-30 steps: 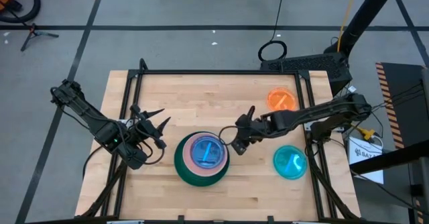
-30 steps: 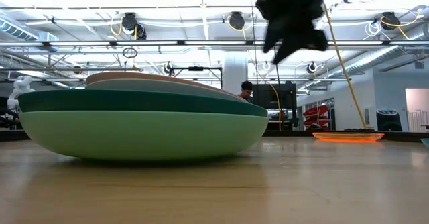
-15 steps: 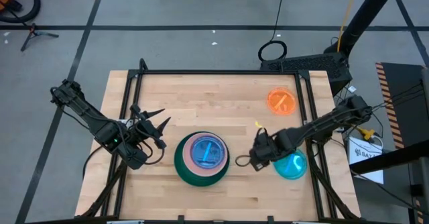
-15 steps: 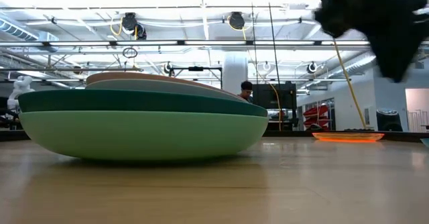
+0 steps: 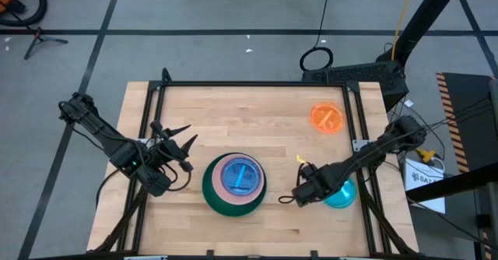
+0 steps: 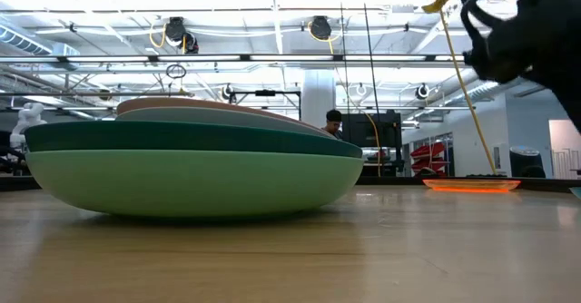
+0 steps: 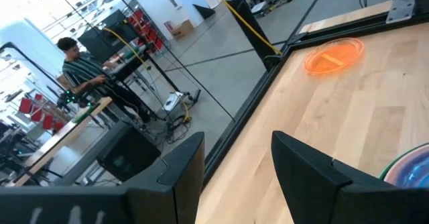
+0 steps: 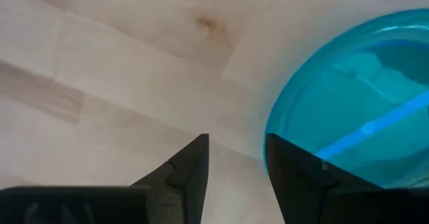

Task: Stack plastic plates
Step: Stack the blue plate on top of the blue plate

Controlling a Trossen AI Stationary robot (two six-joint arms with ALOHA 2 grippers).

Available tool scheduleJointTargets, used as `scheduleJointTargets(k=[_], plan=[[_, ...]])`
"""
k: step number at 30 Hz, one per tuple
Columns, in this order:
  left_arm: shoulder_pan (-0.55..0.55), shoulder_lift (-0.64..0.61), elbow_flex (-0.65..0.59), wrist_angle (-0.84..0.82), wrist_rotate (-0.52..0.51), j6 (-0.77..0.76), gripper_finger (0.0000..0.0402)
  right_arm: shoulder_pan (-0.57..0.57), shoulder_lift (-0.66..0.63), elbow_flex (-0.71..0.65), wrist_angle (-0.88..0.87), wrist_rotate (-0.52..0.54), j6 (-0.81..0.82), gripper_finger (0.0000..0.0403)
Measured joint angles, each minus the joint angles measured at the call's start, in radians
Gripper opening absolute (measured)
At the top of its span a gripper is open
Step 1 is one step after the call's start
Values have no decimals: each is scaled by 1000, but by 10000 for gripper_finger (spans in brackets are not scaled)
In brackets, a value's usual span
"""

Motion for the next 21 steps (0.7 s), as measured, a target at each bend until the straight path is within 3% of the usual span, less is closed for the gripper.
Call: scheduleJointTargets(k=[21], plan=[[0,0,0,1,-4,37,179,-6,206,3,-7,-124,-78,139]])
